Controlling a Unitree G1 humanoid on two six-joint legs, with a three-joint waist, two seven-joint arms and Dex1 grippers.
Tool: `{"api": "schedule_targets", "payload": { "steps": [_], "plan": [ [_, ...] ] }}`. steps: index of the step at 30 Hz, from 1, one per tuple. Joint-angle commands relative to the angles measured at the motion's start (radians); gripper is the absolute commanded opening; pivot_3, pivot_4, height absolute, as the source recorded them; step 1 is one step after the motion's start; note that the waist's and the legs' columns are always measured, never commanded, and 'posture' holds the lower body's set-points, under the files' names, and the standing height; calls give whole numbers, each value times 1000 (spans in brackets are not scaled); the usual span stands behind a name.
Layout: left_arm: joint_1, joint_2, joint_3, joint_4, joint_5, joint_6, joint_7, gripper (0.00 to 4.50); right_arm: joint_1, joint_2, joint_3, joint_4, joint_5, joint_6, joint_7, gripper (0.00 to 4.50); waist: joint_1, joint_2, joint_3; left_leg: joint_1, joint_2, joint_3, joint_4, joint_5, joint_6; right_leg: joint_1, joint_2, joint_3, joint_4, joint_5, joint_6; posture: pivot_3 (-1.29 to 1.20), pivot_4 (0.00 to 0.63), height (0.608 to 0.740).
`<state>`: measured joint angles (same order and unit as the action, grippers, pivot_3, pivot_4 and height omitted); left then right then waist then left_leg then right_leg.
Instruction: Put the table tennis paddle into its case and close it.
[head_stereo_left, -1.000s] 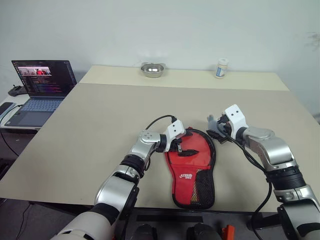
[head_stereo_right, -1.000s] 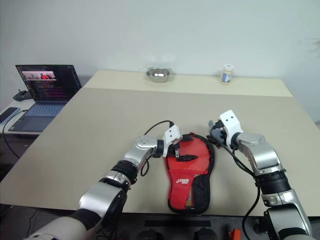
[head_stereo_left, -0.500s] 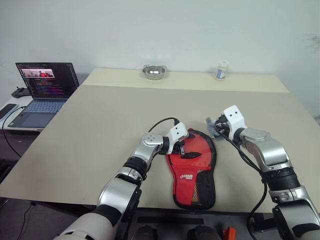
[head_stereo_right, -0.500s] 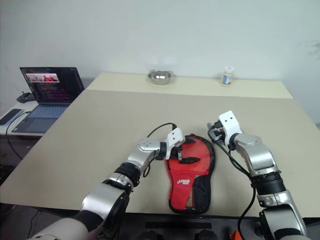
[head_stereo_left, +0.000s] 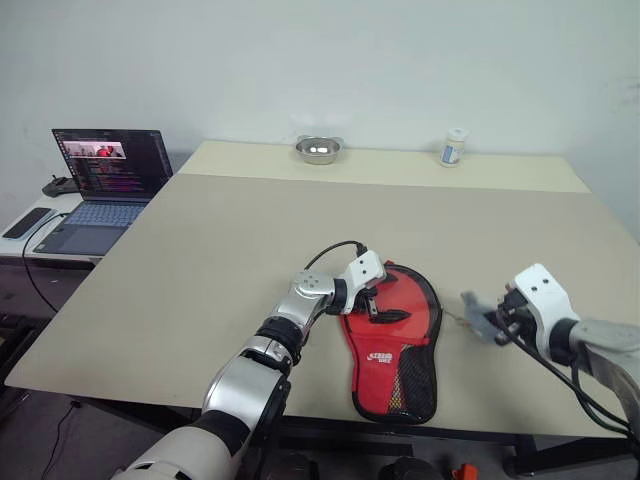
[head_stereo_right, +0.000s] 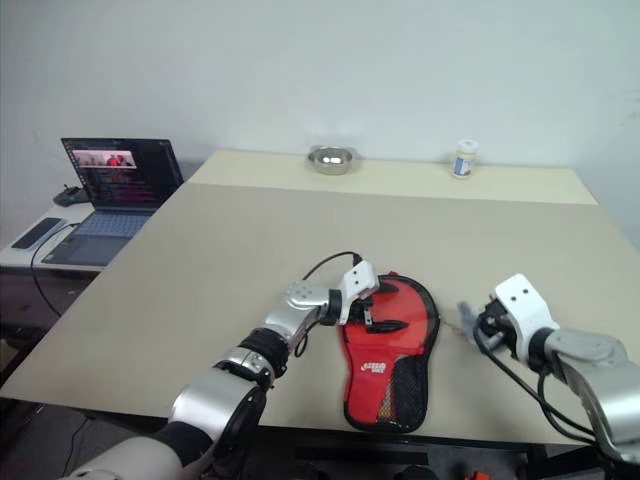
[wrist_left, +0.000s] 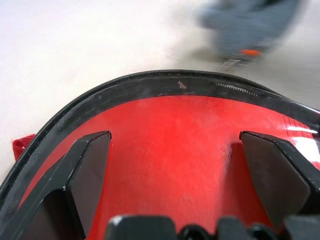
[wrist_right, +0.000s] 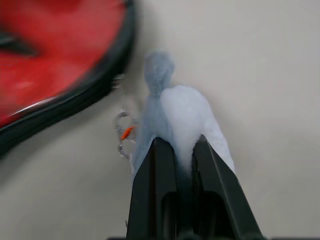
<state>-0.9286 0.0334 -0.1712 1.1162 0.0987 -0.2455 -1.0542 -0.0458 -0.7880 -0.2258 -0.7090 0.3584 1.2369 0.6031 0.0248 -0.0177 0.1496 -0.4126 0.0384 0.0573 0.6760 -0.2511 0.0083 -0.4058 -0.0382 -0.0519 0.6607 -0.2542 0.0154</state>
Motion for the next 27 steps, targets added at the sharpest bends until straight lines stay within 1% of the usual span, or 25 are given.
{"api": "schedule_targets", "payload": {
  "steps": [1, 4, 6, 11, 13, 16, 20, 24, 27],
  "plan": [
    [44, -19, -65, 85, 64, 37, 2, 4500, 54, -38, -100, -152, 91, 94, 55, 14, 1, -1, 0, 0, 0, 0, 0, 0, 0, 0, 0, 0, 0, 0, 0, 0, 150, 740],
    [38, -30, -66, 89, 68, 33, 2, 4500, 152, -77, -139, -266, 166, 135, 114, 14, 3, -2, -2, 0, -2, -2, 0, 0, 0, 1, -2, -1, -2, 0, 1, 0, 150, 740],
    [34, -38, -66, 93, 70, 33, 5, 4500, 266, -119, -162, -324, 216, 115, 153, 14, 7, -2, -3, -2, -4, -4, 0, 0, 1, 1, -3, -3, -3, 0, 1, 0, 150, 740],
    [31, -51, -71, 98, 72, 31, 12, 4500, 502, -203, -188, -338, 288, -27, 163, 14, 17, -6, -6, -4, -13, -7, 0, -4, 7, 5, -14, -11, -6, -5, 9, 0, 150, 740],
    [31, -55, -72, 100, 72, 30, 16, 4500, 592, -234, -191, -338, 318, -97, 162, 14, 19, -6, -7, -3, -13, -10, 0, -6, 11, 11, -15, -13, -13, -4, 11, 0, 150, 740],
    [32, -59, -72, 103, 76, 29, 21, 4500, 701, -276, -187, -338, 362, -196, 156, 14, 19, -10, -7, 0, -14, -12, 0, -8, 12, 16, -16, -14, -18, -4, 11, 0, 150, 740],
    [34, -59, -72, 103, 80, 28, 25, 4500, 787, -320, -198, -338, 429, -293, 130, 14, 19, -11, -8, 0, -13, -14, 1, -9, 11, 17, -17, -16, -18, -5, 11, 0, 150, 740],
    [34, -60, -73, 103, 83, 27, 31, 4500, 873, -354, -208, -338, 440, -371, 122, 14, 20, -11, -8, 1, -13, -15, 0, -9, 11, 18, -17, -16, -18, -5, 11, 0, 150, 740],
    [31, -61, -69, 100, 78, 27, 29, 4500, 837, -308, -212, -338, 424, -331, 63, 14, 21, -12, -8, 1, -13, -15, 0, -9, 11, 19, -17, -17, -18, -5, 11, 0, 150, 740]
  ]
}}
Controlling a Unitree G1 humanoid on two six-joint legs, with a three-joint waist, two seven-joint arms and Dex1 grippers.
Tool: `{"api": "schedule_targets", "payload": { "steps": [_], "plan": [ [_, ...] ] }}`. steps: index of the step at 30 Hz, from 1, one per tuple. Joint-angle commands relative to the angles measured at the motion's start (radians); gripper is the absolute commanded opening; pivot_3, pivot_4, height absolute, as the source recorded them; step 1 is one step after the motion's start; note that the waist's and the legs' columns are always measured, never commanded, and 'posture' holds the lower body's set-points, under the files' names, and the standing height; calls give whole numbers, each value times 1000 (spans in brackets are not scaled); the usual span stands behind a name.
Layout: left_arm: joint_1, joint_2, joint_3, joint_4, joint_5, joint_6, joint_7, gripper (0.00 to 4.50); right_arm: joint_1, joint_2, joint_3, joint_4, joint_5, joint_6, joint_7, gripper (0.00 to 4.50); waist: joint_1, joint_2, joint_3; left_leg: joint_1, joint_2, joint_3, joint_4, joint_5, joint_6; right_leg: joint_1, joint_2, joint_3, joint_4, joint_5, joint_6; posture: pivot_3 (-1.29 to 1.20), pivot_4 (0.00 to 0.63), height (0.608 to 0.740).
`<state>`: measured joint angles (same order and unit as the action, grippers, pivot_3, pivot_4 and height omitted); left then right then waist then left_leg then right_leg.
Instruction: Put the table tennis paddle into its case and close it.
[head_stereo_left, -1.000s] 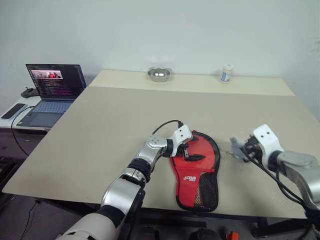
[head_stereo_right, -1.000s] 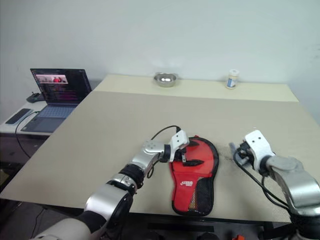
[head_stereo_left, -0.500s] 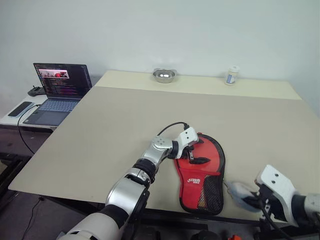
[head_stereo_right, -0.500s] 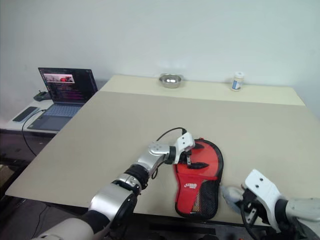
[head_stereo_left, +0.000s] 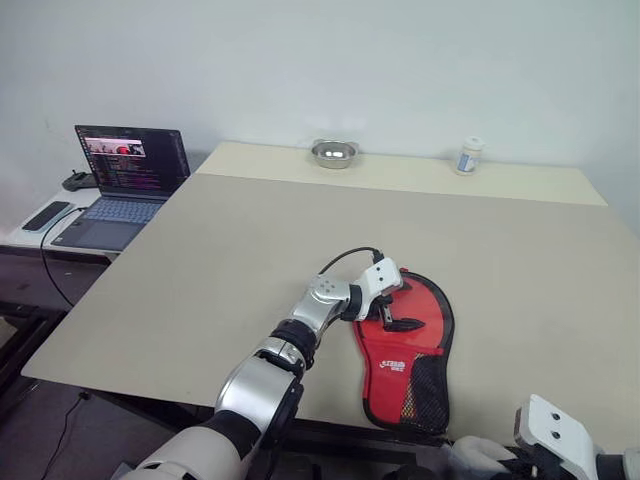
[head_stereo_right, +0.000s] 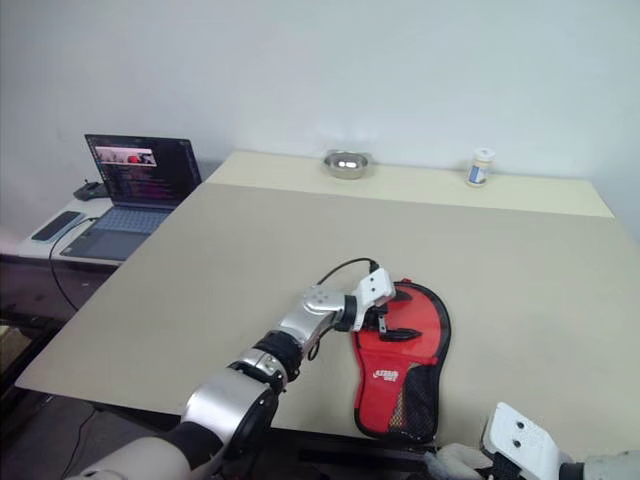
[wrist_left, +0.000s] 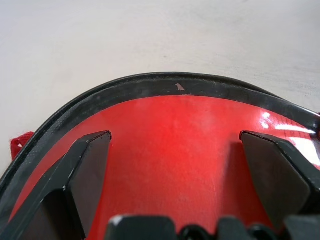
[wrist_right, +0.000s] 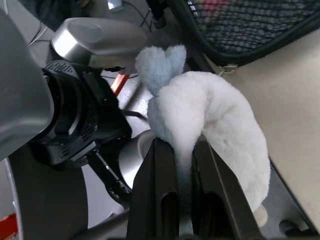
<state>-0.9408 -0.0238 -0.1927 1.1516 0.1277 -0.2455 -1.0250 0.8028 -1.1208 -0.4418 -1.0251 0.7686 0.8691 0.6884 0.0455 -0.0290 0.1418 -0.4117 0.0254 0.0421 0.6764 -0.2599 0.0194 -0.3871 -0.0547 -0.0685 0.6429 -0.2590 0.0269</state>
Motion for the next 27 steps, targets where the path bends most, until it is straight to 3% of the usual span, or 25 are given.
{"api": "schedule_targets", "payload": {
  "steps": [1, 10, 14, 15, 20, 24, 27],
  "plan": [
    [42, -5, -47, 63, 47, 26, -2, 4500, -29, 35, -1, -19, 12, 45, -29, 14, 0, 0, 0, 0, 0, 0, 0, 0, 0, 0, 0, 0, 0, 0, 0, 0, 150, 740],
    [34, -18, -40, 51, 36, 23, -1, 4500, -77, 65, -190, 27, 88, 100, 103, 2822, 0, 0, 0, 1, 1, 0, 0, 0, 0, 0, 0, 0, 1, 0, 0, 0, 150, 740],
    [25, -31, -17, 33, 4, 46, -18, 4500, -232, 66, -231, 124, 123, 92, 91, 4274, -1, 0, 1, 1, 1, 0, 1, 0, 0, 0, 0, 0, 0, 0, 0, 0, 150, 740],
    [22, -29, -13, 22, -4, 48, -29, 4500, -288, 66, -216, 155, 124, 85, 76, 4445, -1, -1, 1, 1, 1, 0, 1, 0, 0, 0, -1, 0, 0, 0, 0, 0, 150, 740],
    [6, 0, 5, -72, -50, 71, -104, 4500, -539, 110, -47, 308, 9, -38, 27, 4445, -1, 1, 3, 0, 1, 0, 0, 0, 0, -1, -1, 0, 0, 0, 0, 0, 150, 740],
    [2, 120, 34, -287, -108, 132, -194, 4500, -800, 231, 225, 518, -170, -237, 39, 4445, -25, 2, 18, -3, 1, -1, 0, 0, 0, -4, 1, 0, 2, 0, -1, 0, 150, 740],
    [58, 195, 44, -476, -153, 228, -224, 4500, -915, 307, 312, 661, -234, -336, 83, 4445, -38, 5, 25, -7, 1, 2, 0, 0, 0, -10, 2, 3, 4, 1, -1, 0, 150, 740]
  ]
}}
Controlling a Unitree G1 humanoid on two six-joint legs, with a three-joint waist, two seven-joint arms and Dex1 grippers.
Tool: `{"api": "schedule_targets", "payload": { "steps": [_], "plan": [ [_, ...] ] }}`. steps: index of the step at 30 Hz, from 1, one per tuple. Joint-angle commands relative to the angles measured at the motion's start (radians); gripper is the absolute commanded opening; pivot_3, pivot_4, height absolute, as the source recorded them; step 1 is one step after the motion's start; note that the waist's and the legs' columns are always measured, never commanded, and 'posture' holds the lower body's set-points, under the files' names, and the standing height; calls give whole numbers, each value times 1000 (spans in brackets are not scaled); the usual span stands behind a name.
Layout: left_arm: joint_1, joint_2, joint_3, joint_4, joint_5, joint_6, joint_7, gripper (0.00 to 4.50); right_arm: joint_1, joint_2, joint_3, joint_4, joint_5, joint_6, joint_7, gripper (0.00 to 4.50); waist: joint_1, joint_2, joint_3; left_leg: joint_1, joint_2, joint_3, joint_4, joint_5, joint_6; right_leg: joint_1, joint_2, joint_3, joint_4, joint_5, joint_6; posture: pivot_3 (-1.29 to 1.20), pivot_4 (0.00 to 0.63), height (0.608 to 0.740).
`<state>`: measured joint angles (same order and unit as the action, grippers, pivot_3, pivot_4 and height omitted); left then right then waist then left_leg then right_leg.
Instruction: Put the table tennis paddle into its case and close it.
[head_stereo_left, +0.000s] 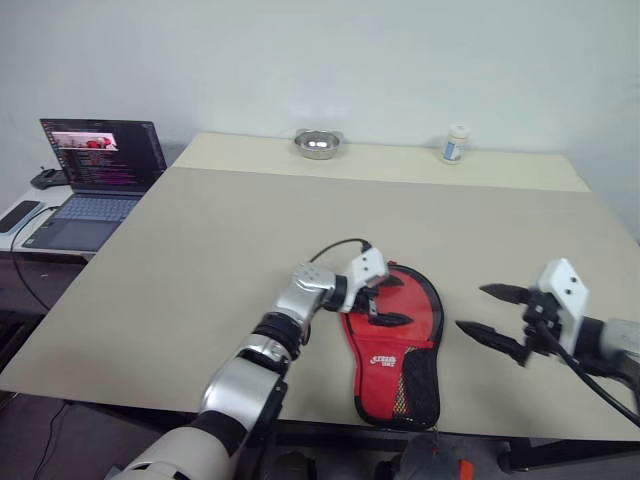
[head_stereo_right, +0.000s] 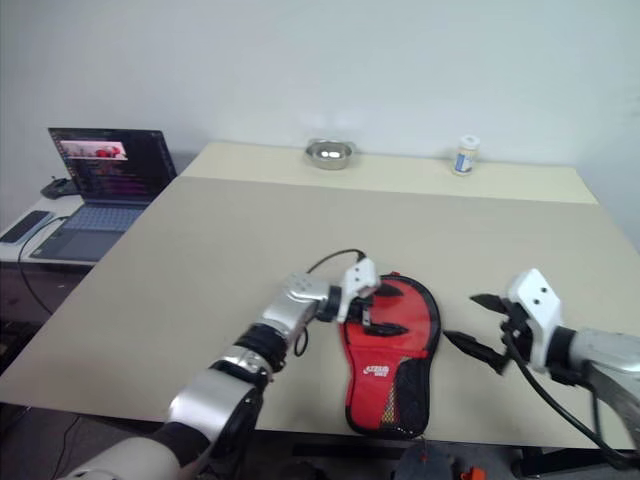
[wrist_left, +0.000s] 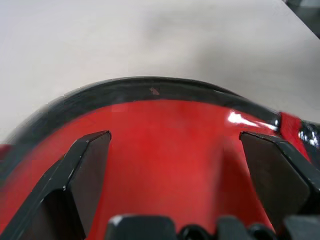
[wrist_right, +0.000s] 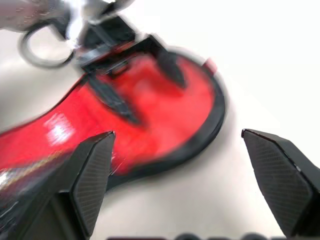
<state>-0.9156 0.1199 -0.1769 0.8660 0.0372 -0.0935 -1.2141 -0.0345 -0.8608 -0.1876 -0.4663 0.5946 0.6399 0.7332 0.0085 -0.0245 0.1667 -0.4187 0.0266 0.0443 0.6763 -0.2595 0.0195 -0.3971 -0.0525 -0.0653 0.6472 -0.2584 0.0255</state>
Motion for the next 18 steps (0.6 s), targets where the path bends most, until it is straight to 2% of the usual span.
{"api": "schedule_targets", "payload": {
  "steps": [1, 2, 5, 9, 13, 18],
  "plan": [
    [63, 80, 34, -265, -80, 116, -39, 4500, -109, 71, 76, 149, -69, -133, 58, 4445, -4, 2, 1, 0, 0, 1, 0, 0, 0, -1, 1, 0, 1, 0, 0, 0, 150, 740],
    [103, 116, 42, -348, -96, 155, -41, 4500, -146, 99, 92, 203, -81, -163, 72, 4445, -4, 3, 1, 0, 0, 2, -1, 0, 0, -2, 2, 1, 2, 3, -5, 0, 150, 740],
    [209, 200, 56, -537, -126, 247, -21, 4500, -222, 142, 118, 351, -121, -245, 128, 4445, -7, 4, 2, 0, 0, 4, -1, 0, -1, -3, 1, 2, 2, 2, -4, 0, 150, 740],
    [285, 243, 67, -686, -154, 349, 52, 4500, -270, 126, 115, 508, -155, -321, 220, 4445, 9, 5, 3, -1, -1, 5, -1, 0, -1, -4, -1, 2, 3, 2, -4, 0, 150, 740],
    [342, 279, 85, -735, -167, 373, 101, 4500, -303, 98, 91, 571, -157, -330, 273, 4445, 15, 5, 3, -1, -1, 7, 1, 0, -1, -3, -1, 4, 2, 3, -4, 0, 150, 740],
    [366, 269, 57, -724, -171, 376, 134, 4500, -280, 71, 72, 515, -140, -294, 274, 4445, 14, 5, 4, 2, 1, 9, 1, 0, -1, -4, -1, 5, 4, 3, -5, 0, 150, 740]
  ]
}}
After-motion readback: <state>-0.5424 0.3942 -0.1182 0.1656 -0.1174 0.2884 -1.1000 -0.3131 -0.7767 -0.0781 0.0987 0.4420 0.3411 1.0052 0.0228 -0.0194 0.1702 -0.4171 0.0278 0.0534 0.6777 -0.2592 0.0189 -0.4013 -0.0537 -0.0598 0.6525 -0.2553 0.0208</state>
